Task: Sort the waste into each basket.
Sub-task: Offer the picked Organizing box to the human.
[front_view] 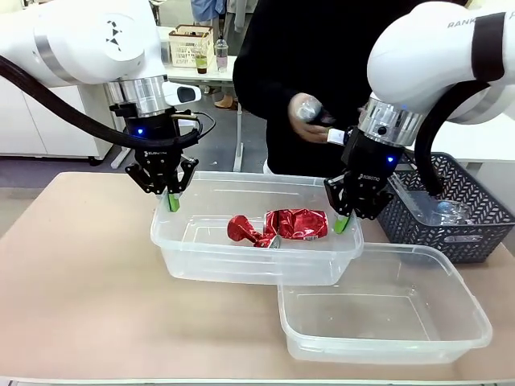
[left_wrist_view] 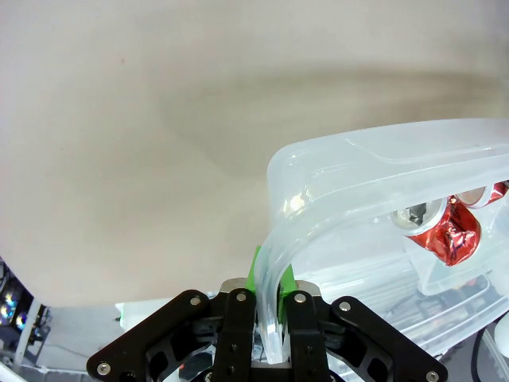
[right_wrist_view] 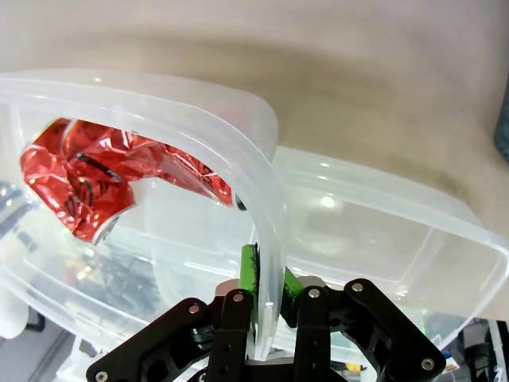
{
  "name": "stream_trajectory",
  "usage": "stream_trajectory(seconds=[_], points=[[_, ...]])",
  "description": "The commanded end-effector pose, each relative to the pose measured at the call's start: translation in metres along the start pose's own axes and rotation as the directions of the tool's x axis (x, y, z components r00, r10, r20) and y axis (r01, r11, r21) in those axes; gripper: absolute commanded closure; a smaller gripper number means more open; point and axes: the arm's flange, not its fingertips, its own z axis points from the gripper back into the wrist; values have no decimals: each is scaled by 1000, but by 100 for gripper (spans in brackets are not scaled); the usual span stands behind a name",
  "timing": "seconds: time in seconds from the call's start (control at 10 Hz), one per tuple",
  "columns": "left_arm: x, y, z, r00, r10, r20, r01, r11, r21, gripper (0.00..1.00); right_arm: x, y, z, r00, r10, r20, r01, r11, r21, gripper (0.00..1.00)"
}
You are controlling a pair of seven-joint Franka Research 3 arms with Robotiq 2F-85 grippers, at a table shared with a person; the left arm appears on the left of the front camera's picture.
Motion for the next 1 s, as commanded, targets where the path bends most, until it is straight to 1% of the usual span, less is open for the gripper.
stream_trajectory(seconds=[0.0,0.9], points=[[0,-1,-2,1000,-8,1,8,1000,18,93,-1,3,-1,1000,6,-2,-6,1000,11,94],[0,-1,-2,1000,-8,1,8,1000,18,93,-1,3,-1,1000,6,-2,-6,1000,11,94]])
